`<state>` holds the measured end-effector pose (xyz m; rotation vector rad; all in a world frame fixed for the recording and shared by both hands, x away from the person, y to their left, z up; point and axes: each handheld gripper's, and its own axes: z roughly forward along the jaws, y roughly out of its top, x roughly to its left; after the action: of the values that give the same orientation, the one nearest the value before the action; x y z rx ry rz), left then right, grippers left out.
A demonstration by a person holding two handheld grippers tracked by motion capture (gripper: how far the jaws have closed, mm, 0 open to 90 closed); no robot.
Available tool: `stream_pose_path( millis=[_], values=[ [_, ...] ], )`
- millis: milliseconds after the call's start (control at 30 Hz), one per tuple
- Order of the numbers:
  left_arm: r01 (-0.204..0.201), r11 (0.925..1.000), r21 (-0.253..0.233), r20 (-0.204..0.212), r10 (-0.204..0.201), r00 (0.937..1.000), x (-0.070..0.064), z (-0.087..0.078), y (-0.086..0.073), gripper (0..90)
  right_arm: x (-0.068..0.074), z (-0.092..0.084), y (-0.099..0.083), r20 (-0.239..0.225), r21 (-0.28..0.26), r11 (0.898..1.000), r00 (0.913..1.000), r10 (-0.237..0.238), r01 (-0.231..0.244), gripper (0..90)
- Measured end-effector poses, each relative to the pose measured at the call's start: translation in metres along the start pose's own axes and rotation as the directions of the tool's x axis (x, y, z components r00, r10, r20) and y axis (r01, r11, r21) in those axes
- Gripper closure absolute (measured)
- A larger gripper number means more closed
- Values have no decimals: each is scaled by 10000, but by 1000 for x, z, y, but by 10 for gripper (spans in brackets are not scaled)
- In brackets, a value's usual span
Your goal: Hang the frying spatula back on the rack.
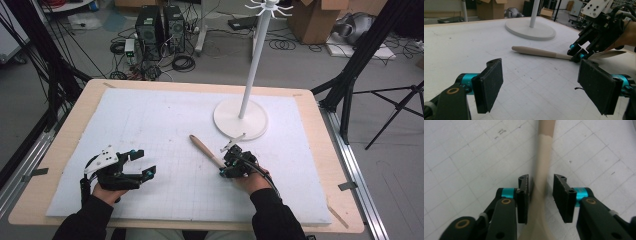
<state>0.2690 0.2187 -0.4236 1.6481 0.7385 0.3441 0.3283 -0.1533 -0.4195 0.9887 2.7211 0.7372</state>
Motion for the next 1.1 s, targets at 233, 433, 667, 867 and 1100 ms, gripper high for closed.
stream_pose_path(
  millis=[233, 433, 667, 867, 1100],
  values=[
    [-16, 10000, 22, -22, 17, 10000, 0, 0, 0, 208, 4, 0, 3, 92, 170, 9997, 9998, 189, -190, 765],
    [-14, 10000, 18, -36, 14, 10000, 1, 0, 0, 209, 11, 0, 4, 550, 288, 9995, 9984, -113, 97, 776],
    [46, 10000, -26, -79, -47, 10000, 2, 0, 0, 210, 12, -3, 2, 442, -139, 9998, 9989, -157, 164, 777],
    [-5, 10000, 2, -77, 5, 10000, 0, 0, 0, 215, 13, -16, 1, 278, -1068, 9943, 9996, 84, -54, 776],
    [134, 9996, -234, -101, -136, 9999, -3, 0, 4, 236, 17, -28, -3, 313, -2043, 9788, 9993, 193, -125, 775]
  ],
)
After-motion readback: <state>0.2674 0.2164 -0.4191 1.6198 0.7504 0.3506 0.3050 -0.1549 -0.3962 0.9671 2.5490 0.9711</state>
